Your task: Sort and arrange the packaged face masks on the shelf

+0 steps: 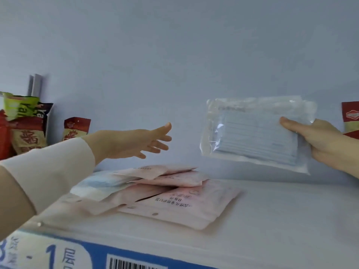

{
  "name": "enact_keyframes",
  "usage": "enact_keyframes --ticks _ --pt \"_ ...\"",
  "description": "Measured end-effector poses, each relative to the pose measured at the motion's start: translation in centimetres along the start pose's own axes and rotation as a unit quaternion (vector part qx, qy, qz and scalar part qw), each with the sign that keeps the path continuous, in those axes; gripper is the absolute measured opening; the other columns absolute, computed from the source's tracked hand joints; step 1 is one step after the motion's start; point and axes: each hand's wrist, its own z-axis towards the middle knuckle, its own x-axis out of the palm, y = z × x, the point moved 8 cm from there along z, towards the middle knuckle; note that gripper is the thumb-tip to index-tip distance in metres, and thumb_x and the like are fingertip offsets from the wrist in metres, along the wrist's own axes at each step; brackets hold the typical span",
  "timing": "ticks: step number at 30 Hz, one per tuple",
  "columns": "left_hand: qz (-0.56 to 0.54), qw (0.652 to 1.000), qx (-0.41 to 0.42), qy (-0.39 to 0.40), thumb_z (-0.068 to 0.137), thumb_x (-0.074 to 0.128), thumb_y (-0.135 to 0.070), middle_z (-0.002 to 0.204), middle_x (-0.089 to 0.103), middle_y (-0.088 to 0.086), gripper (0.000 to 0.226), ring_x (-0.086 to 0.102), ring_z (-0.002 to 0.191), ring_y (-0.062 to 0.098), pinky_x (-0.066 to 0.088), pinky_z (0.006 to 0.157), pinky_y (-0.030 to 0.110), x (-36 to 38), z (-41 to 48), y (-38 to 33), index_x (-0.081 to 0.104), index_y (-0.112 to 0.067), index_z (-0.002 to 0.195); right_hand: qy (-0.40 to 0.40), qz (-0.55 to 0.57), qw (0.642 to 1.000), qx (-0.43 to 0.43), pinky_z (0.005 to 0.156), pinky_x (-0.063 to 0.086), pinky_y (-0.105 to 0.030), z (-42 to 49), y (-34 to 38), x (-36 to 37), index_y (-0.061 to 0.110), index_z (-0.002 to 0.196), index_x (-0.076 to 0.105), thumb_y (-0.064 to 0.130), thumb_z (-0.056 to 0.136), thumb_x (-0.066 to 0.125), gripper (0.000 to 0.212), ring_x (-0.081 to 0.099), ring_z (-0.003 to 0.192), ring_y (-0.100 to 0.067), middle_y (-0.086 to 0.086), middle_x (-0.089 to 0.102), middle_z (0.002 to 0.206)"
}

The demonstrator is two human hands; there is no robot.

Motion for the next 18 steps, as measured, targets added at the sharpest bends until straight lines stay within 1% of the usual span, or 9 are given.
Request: enact_keyframes --ticks 2,4,7,8,9,10,12,16,18 --pt "0.030 0.998 -0.047 -0.007 0.023 0.041 -0.103 0.115 0.057 -0.026 0.101 0.049 0.113 0.001 0.030 0.100 0.037 -1.4 -0.8 2.8 0.055 -0.047 0.106 -0.013 -0.004 1.000 -0.007 0.093 0.045 -0.036 -0.2 -0.1 0.4 0.010 0.112 0.061 0.026 0.081 0.067 0.035 0.063 0.080 -0.012 0.001 0.068 0.097" --pt "0.050 0.995 -0.082 -0.017 0.023 0.038 -0.103 0.129 0.054 -0.016 0.110 0.045 0.117 0.006 0.030 0.099 0.037 -2.4 -1.9 4.8 0.054 -0.046 0.115 -0.014 -0.006 1.000 -0.015 0.094 0.049 -0.037 -0.6 0.2 1.3 0.016 0.098 0.065 0.041 0.067 0.076 0.041 0.068 0.069 -0.006 0.010 0.072 0.077" --pt "0.082 0.988 -0.129 -0.014 0.027 0.034 -0.103 0.145 0.042 -0.004 0.132 0.038 0.131 0.013 0.028 0.109 0.041 -3.1 -3.6 6.7 0.040 -0.036 0.139 -0.018 0.001 0.999 -0.035 0.062 0.056 -0.020 -0.6 0.9 2.8 0.020 0.087 0.066 0.070 0.012 0.080 0.091 0.067 0.061 0.002 0.017 0.071 0.071" --pt "0.087 0.985 -0.148 -0.015 0.032 0.032 -0.103 0.147 0.040 -0.003 0.130 0.034 0.136 0.016 0.026 0.112 0.042 -3.3 -4.1 7.2 0.036 -0.034 0.142 -0.020 -0.001 0.999 -0.042 0.063 0.055 -0.019 -0.6 1.1 3.6 0.021 0.089 0.066 0.073 0.008 0.078 0.097 0.068 0.064 0.001 0.015 0.072 0.074" --pt "0.091 0.982 -0.167 -0.020 0.040 0.029 -0.101 0.148 0.038 0.000 0.124 0.031 0.138 0.018 0.025 0.114 0.043 -3.5 -4.6 7.5 0.034 -0.032 0.144 -0.015 -0.001 0.999 -0.045 0.070 0.054 -0.023 -0.7 1.4 4.8 0.021 0.093 0.067 0.073 0.016 0.079 0.094 0.069 0.069 -0.002 0.012 0.072 0.081" --pt "0.097 0.977 -0.186 -0.026 0.049 0.027 -0.097 0.149 0.037 0.002 0.117 0.030 0.139 0.021 0.025 0.114 0.043 -3.7 -5.1 7.9 0.033 -0.031 0.145 -0.008 0.003 0.999 -0.045 0.079 0.053 -0.029 -1.1 1.8 6.3 0.019 0.099 0.067 0.068 0.035 0.081 0.082 0.070 0.076 -0.008 0.009 0.072 0.089" --pt "0.127 0.966 -0.226 -0.025 0.063 0.025 -0.089 0.150 0.035 0.004 0.103 0.031 0.139 0.025 0.023 0.113 0.041 -3.7 -5.7 8.6 0.031 -0.029 0.146 -0.003 0.009 0.999 -0.046 0.092 0.049 -0.039 -1.8 2.3 8.9 0.015 0.114 0.063 0.044 0.072 0.075 0.052 0.066 0.091 -0.020 0.000 0.068 0.106" --pt "0.119 0.962 -0.242 -0.041 0.080 0.033 -0.077 0.151 0.033 0.006 0.091 0.030 0.139 0.026 0.023 0.111 0.035 -3.4 -5.7 9.4 0.022 -0.018 0.149 -0.020 -0.013 0.999 -0.046 0.084 0.046 -0.034 -2.1 1.6 11.5 0.011 0.116 0.059 0.032 0.081 0.070 0.042 0.061 0.095 -0.026 -0.004 0.064 0.108" --pt "0.128 0.963 -0.228 -0.065 0.081 0.030 -0.078 0.147 0.040 0.005 0.089 0.038 0.133 0.025 0.028 0.106 0.033 -3.9 -5.5 9.4 0.030 -0.018 0.146 -0.030 -0.019 0.999 -0.042 0.084 0.045 -0.034 -2.2 1.2 11.7 0.011 0.115 0.058 0.031 0.082 0.070 0.040 0.060 0.095 -0.027 -0.004 0.062 0.108"
